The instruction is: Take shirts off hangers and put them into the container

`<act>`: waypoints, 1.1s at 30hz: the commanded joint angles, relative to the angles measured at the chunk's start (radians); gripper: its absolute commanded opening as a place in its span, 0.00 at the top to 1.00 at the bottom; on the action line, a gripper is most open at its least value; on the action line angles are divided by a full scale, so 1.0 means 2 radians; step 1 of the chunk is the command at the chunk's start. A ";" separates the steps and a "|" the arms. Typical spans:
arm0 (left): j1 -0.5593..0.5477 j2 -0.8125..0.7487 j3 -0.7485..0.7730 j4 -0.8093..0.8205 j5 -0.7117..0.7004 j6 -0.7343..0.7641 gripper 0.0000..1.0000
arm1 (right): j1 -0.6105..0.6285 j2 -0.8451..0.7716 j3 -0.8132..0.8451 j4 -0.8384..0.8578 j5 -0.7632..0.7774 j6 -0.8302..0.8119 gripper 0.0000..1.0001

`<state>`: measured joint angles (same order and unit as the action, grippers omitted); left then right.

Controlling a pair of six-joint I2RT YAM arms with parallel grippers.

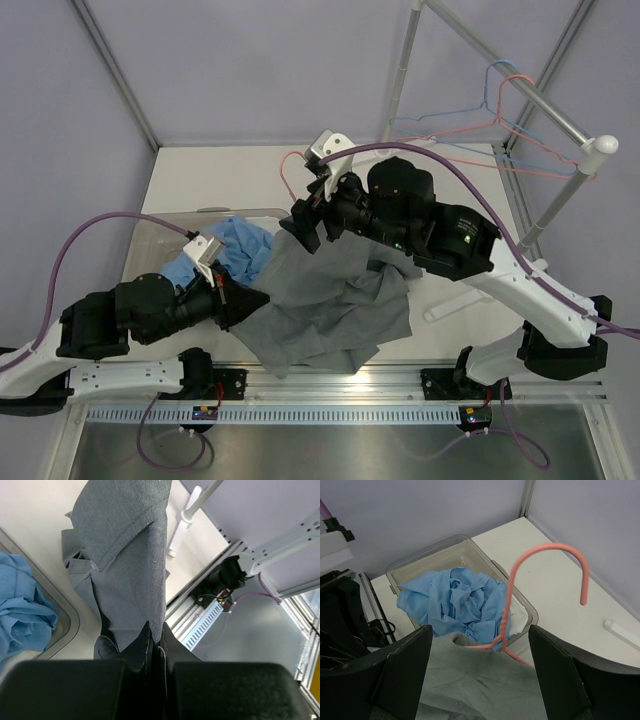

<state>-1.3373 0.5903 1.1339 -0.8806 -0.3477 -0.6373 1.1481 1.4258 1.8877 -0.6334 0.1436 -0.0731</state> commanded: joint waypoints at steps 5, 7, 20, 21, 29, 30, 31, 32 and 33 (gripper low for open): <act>-0.002 -0.014 -0.005 0.070 0.034 0.003 1.00 | -0.032 -0.026 -0.023 0.018 -0.055 0.004 0.21; -0.002 -0.014 -0.007 0.074 0.040 0.004 1.00 | -0.038 -0.023 -0.028 0.022 -0.061 0.006 0.23; -0.002 -0.035 -0.013 0.089 0.051 0.007 1.00 | -0.058 0.000 -0.033 0.036 -0.087 0.018 1.00; -0.002 -0.035 -0.015 0.090 0.052 0.007 1.00 | -0.057 -0.001 -0.035 0.039 -0.083 0.021 1.00; -0.002 -0.027 -0.029 0.053 0.050 -0.008 0.45 | -0.062 -0.009 -0.001 0.003 0.107 0.031 1.00; -0.002 -0.026 -0.035 0.053 0.051 -0.013 0.43 | -0.063 -0.011 0.005 -0.004 0.115 0.031 1.00; -0.002 -0.026 -0.040 0.055 0.053 -0.015 0.42 | -0.066 -0.013 0.015 -0.015 0.134 0.030 1.00; -0.002 -0.026 -0.048 0.055 0.056 -0.017 0.43 | -0.067 -0.020 0.019 -0.019 0.144 0.030 1.00; -0.002 -0.024 -0.048 0.052 0.055 -0.022 0.42 | -0.069 -0.022 0.024 -0.025 0.152 0.030 1.00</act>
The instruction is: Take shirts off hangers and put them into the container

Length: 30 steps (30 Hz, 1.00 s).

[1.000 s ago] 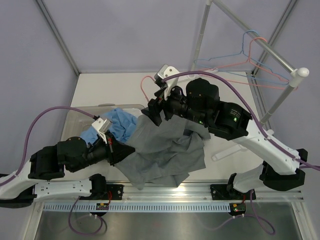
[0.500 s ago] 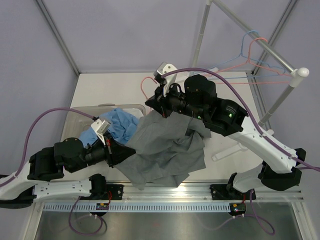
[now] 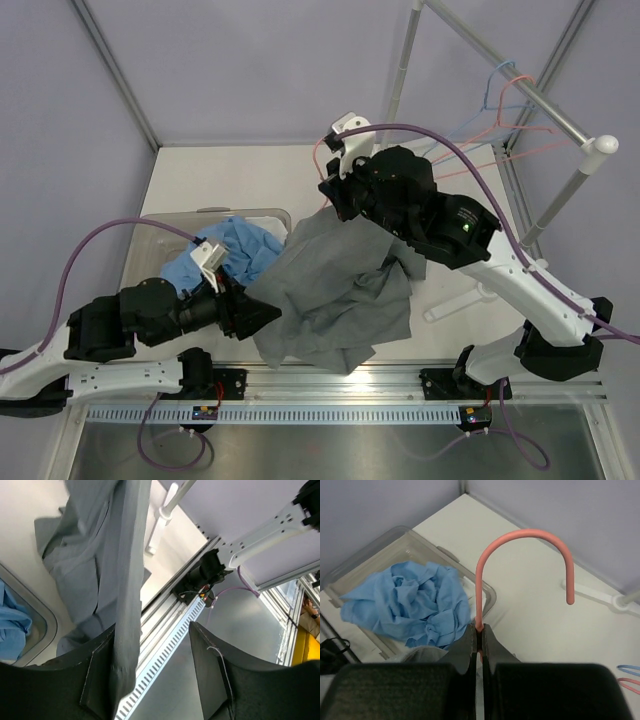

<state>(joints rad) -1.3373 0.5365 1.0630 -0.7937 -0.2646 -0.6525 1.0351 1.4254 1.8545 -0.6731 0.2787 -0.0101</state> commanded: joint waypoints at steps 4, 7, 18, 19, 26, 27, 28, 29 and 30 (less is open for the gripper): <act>-0.002 0.010 -0.016 -0.013 0.004 -0.023 0.63 | -0.015 -0.041 0.052 -0.025 0.117 -0.013 1.00; -0.002 0.019 -0.015 -0.020 -0.001 -0.027 1.00 | -0.017 -0.057 0.055 -0.029 0.134 -0.022 1.00; -0.002 -0.059 -0.042 0.015 -0.178 -0.028 1.00 | -0.044 -0.143 -0.011 -0.051 0.316 0.059 1.00; -0.002 -0.066 -0.045 0.026 -0.183 -0.028 1.00 | -0.058 -0.153 -0.023 -0.044 0.350 0.085 1.00; -0.002 -0.083 -0.057 0.026 -0.183 -0.036 1.00 | -0.128 -0.200 -0.078 -0.070 0.342 0.221 1.00; -0.002 -0.083 -0.061 0.022 -0.181 -0.040 1.00 | -0.132 -0.200 -0.080 -0.070 0.343 0.226 1.00; -0.002 -0.085 -0.066 0.020 -0.179 -0.042 1.00 | -0.137 -0.199 -0.082 -0.074 0.338 0.236 1.00; -0.002 -0.088 -0.070 0.018 -0.179 -0.046 1.00 | -0.156 -0.196 -0.082 -0.078 0.332 0.242 1.00; -0.002 -0.095 -0.083 0.014 -0.180 -0.057 1.00 | -0.169 -0.193 -0.082 -0.083 0.313 0.247 1.00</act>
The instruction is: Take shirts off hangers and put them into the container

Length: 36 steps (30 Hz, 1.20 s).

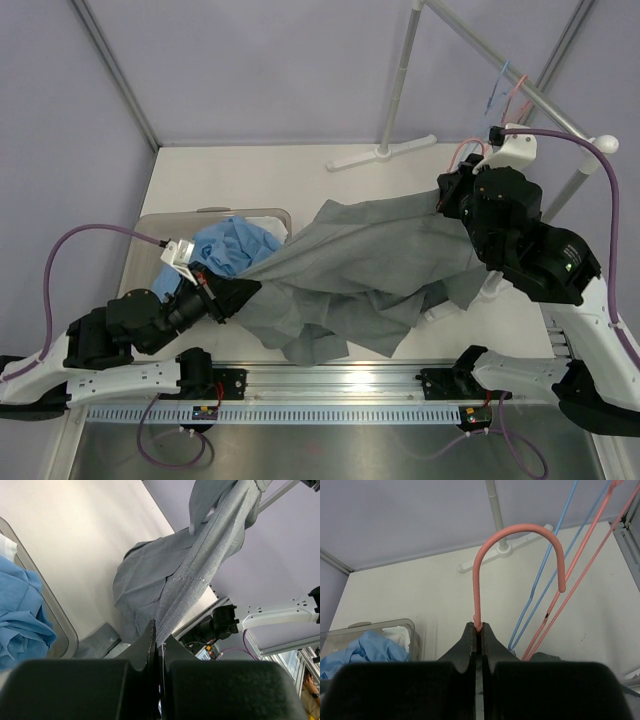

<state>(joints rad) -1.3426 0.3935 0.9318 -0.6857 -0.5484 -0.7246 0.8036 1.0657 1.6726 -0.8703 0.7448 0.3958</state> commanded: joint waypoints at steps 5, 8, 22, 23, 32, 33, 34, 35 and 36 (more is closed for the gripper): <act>0.001 -0.097 -0.050 -0.046 -0.037 -0.036 1.00 | -0.123 -0.017 -0.015 0.024 0.021 0.071 1.00; 0.001 -0.084 -0.046 -0.066 -0.023 -0.040 1.00 | -0.149 -0.007 -0.011 0.037 -0.036 0.084 1.00; 0.000 0.197 0.197 -0.001 0.110 0.219 0.35 | -0.147 0.005 0.005 0.074 -0.289 -0.083 1.00; 0.001 0.208 0.217 -0.007 0.112 0.250 0.32 | -0.146 0.002 0.002 0.071 -0.309 -0.087 1.00; 0.001 0.292 0.350 -0.041 0.153 0.306 0.28 | -0.128 -0.014 -0.005 0.051 -0.346 -0.124 1.00; 0.000 0.296 0.350 -0.041 0.153 0.305 0.28 | -0.123 -0.011 0.001 0.049 -0.352 -0.124 1.00; 0.001 0.299 0.351 -0.041 0.152 0.303 0.28 | -0.121 -0.009 0.004 0.048 -0.355 -0.124 1.00; 0.001 0.305 0.351 -0.040 0.151 0.302 0.28 | -0.117 -0.009 0.004 0.049 -0.355 -0.120 1.00; 0.001 0.307 0.350 -0.038 0.147 0.299 0.28 | -0.112 -0.009 0.008 0.049 -0.359 -0.120 1.00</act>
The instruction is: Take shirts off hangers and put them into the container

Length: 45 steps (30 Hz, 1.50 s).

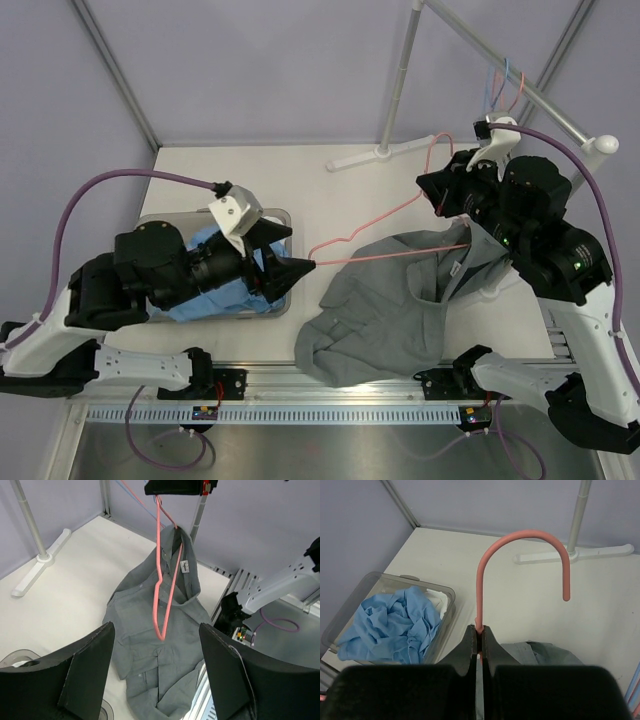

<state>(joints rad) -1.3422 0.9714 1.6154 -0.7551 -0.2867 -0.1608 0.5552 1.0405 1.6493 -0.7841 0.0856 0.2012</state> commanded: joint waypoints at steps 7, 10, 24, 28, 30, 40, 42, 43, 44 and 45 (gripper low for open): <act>0.001 0.076 0.017 0.012 0.041 0.012 0.27 | 0.038 0.017 0.036 -0.001 -0.031 -0.023 1.00; 0.011 0.118 0.041 -0.013 0.027 -0.003 0.71 | 0.050 0.017 0.045 -0.003 -0.025 -0.023 1.00; 0.048 0.077 0.009 -0.023 -0.167 -0.063 1.00 | 0.114 -0.023 0.018 -0.067 0.122 0.019 0.01; 0.049 0.058 0.002 -0.018 -0.130 -0.065 1.00 | 0.114 -0.043 -0.082 -0.038 0.140 0.034 0.01; 0.048 0.047 -0.005 -0.015 -0.113 -0.068 1.00 | 0.115 -0.039 -0.145 -0.003 0.140 0.043 0.02; 0.048 0.003 -0.022 -0.040 -0.140 -0.071 1.00 | 0.114 0.084 -0.216 0.074 0.211 0.139 0.08; 0.048 -0.006 -0.022 -0.041 -0.146 -0.059 1.00 | 0.114 0.125 -0.218 0.064 0.207 0.156 0.07; 0.048 -0.008 -0.018 -0.039 -0.144 -0.047 1.00 | 0.114 0.138 -0.219 0.062 0.205 0.161 0.07; 0.048 -0.010 -0.015 -0.037 -0.141 -0.042 1.00 | 0.114 0.149 -0.222 0.061 0.202 0.169 0.07; 0.048 -0.009 -0.010 -0.034 -0.129 -0.036 1.00 | 0.114 0.168 -0.224 0.064 0.200 0.172 0.06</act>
<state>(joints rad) -1.2457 0.9760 1.5696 -0.8745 -0.5377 -0.2798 0.7780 1.3087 1.2007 -0.6823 0.4477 0.4610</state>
